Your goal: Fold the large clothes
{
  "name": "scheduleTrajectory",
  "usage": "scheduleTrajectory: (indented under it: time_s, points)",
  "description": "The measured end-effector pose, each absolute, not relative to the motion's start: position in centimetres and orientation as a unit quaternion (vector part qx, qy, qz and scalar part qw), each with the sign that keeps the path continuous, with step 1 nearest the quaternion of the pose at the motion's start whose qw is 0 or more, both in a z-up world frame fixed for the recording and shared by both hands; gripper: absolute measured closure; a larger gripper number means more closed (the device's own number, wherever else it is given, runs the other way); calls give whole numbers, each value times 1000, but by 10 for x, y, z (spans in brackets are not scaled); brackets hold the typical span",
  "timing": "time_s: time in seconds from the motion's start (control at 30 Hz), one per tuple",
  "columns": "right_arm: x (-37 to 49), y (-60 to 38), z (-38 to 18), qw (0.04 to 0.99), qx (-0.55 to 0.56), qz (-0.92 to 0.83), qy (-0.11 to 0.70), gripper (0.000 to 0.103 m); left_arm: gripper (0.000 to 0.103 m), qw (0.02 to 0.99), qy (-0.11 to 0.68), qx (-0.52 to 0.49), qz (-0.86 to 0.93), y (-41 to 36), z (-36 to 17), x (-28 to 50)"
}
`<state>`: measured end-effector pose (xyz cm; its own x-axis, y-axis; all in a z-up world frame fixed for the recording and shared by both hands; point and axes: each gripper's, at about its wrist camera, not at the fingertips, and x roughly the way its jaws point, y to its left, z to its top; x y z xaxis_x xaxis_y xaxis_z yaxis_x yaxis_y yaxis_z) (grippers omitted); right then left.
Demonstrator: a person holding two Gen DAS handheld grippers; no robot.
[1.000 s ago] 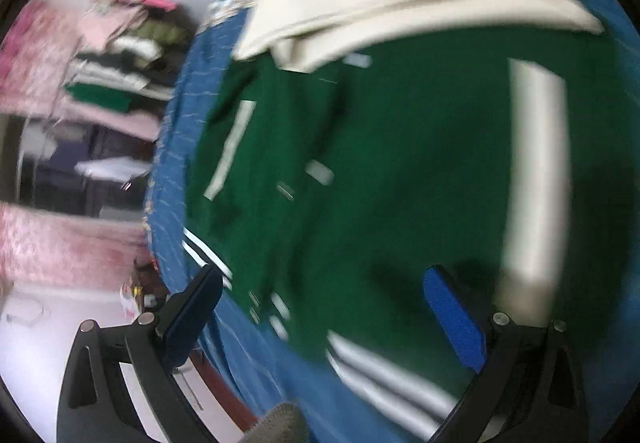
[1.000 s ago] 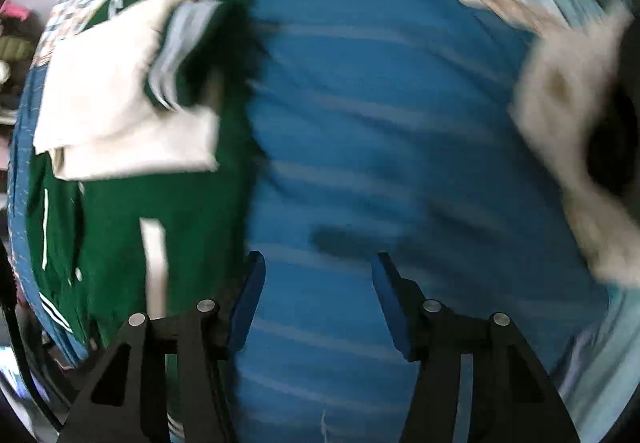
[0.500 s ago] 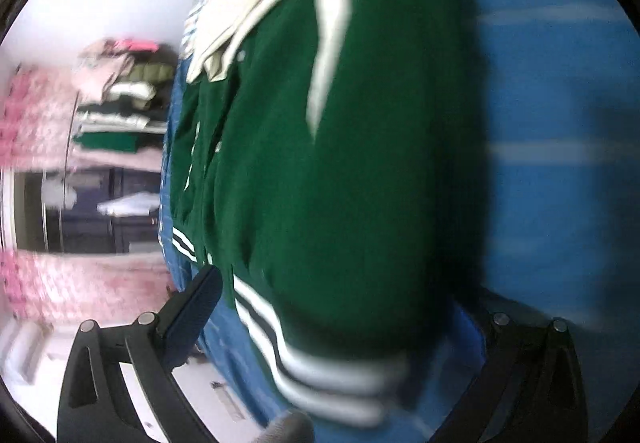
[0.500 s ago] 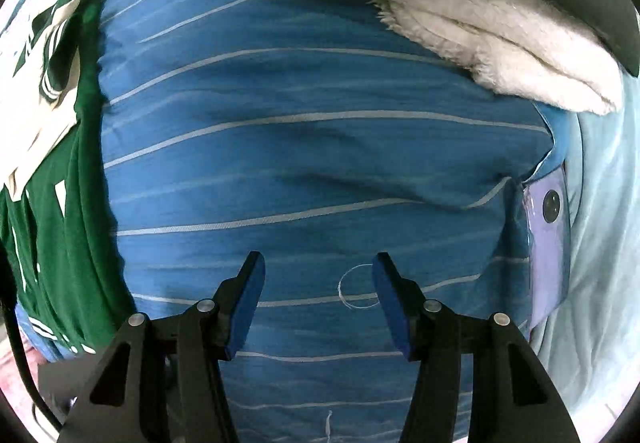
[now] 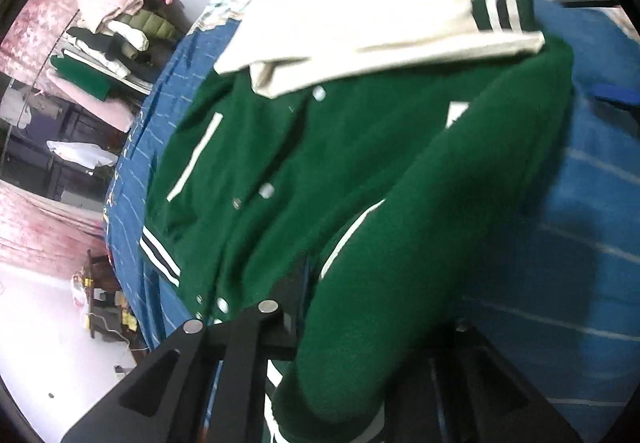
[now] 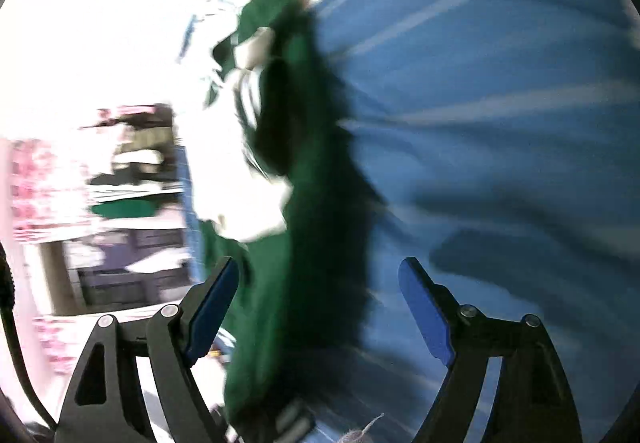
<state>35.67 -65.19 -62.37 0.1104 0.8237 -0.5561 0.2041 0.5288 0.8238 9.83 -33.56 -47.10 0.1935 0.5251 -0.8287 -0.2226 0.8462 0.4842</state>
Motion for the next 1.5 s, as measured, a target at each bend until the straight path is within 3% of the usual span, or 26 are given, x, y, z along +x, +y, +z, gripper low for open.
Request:
scheduleTrajectory:
  time_s: [0.2,0.27,0.3,0.33,0.4,0.5,0.77,0.9,1.03,1.2,1.27,1.3,1.33,1.4,1.43,1.47,1.5]
  points:
    - [416,-596,-675,560,475,240,635,19,91,773,582,101,230,-319,-449,108]
    - [425,-580,-681,555,483,238,634,42,91,777,583,80,223,-309,-444,110]
    - [429,-574,-678,555,486,241,630,62,91,780,583,71,217,-304,-442,110]
    - [432,-568,-671,565,478,222,635,69,91,782,583,59,212,-298,-439,110]
    - [434,-563,-655,579,477,207,628,78,91,788,582,32,197,-286,-434,110]
    - [436,-543,-608,621,435,196,623,81,91,795,585,-18,162,-252,-423,110]
    - [448,-411,-472,696,334,183,609,82,91,800,584,-71,115,-141,-383,104]
    - [468,-311,-439,711,270,186,622,82,91,786,593,-129,116,-65,-389,105]
    - [482,-184,-458,707,178,178,661,83,91,763,602,-189,142,3,-433,101]
    - [497,-60,-530,686,92,125,711,82,86,718,622,-282,131,64,-500,95]
    - [497,-43,-554,683,76,108,719,70,84,697,611,-358,110,84,-506,85]
    - [504,-32,-562,680,80,110,720,59,82,687,603,-393,100,92,-506,78]
    - [503,-26,-558,675,88,126,722,52,78,681,594,-417,97,98,-505,72]
    - [499,-21,-553,661,117,176,720,43,56,675,578,-446,105,111,-498,55]
    - [495,-24,-544,654,126,202,718,42,33,679,575,-443,114,116,-493,50]
    - [496,-26,-532,653,134,222,711,42,21,689,568,-433,127,121,-485,44]
    - [496,-34,-519,652,148,240,704,40,20,696,567,-417,141,126,-478,40]
